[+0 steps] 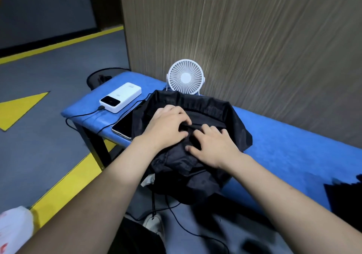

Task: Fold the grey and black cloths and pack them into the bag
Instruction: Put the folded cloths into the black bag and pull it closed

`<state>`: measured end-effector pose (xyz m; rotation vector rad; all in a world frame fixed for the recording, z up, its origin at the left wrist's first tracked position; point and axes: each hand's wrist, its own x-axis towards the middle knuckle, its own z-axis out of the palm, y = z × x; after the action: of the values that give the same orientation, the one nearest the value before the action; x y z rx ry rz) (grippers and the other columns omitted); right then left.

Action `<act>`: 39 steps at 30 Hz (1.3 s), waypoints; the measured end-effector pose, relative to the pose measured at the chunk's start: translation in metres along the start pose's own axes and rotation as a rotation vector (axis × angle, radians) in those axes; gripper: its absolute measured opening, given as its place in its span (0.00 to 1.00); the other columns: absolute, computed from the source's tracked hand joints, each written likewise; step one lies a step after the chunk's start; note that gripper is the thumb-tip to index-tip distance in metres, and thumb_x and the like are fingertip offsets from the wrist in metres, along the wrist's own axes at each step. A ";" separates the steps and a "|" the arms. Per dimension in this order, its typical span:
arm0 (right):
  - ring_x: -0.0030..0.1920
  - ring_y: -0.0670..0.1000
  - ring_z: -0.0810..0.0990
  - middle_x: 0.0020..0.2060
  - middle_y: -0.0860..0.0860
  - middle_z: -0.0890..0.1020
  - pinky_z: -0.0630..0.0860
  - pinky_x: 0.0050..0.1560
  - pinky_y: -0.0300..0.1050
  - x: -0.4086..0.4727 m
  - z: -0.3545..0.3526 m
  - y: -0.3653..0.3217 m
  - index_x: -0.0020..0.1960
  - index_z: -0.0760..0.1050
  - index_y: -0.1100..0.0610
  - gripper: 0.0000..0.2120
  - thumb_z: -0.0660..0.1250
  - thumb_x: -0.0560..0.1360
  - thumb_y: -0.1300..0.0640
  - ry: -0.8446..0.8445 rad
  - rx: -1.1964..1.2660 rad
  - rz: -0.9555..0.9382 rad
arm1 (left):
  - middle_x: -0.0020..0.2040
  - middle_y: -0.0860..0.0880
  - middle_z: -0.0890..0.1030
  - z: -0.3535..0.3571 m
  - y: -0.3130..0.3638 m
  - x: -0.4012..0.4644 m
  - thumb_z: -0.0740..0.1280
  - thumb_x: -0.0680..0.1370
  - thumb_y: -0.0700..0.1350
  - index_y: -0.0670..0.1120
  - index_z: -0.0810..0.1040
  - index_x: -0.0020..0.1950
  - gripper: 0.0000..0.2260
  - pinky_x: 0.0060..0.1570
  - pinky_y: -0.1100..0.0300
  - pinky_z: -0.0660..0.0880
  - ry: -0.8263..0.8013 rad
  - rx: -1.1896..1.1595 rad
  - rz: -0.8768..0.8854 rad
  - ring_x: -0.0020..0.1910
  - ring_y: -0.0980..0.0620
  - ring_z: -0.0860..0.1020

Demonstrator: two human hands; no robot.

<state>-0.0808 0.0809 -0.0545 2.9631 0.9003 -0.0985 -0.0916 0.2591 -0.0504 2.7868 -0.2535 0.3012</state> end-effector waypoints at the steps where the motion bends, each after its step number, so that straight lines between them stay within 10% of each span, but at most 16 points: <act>1: 0.66 0.56 0.68 0.64 0.52 0.69 0.66 0.63 0.61 -0.003 0.002 0.002 0.67 0.68 0.50 0.28 0.52 0.77 0.31 -0.015 -0.031 -0.022 | 0.64 0.59 0.72 0.002 0.001 -0.001 0.71 0.75 0.50 0.58 0.79 0.60 0.14 0.70 0.58 0.53 -0.017 0.052 0.010 0.71 0.54 0.63; 33: 0.64 0.53 0.73 0.65 0.48 0.74 0.70 0.66 0.50 -0.026 0.006 0.065 0.66 0.74 0.50 0.19 0.63 0.80 0.43 0.020 0.163 -0.185 | 0.65 0.56 0.73 0.008 0.011 0.012 0.70 0.76 0.46 0.55 0.78 0.61 0.14 0.78 0.51 0.42 0.004 0.142 -0.092 0.75 0.48 0.60; 39: 0.63 0.47 0.74 0.62 0.45 0.76 0.72 0.63 0.45 -0.046 -0.011 0.063 0.62 0.77 0.52 0.12 0.64 0.80 0.55 0.098 0.266 -0.278 | 0.58 0.56 0.77 0.008 0.040 0.016 0.66 0.79 0.47 0.53 0.79 0.58 0.09 0.67 0.57 0.62 0.088 -0.017 0.013 0.65 0.50 0.68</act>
<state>-0.0829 0.0040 -0.0386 3.0798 1.4129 -0.0892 -0.0831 0.2173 -0.0416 2.7479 -0.2514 0.4216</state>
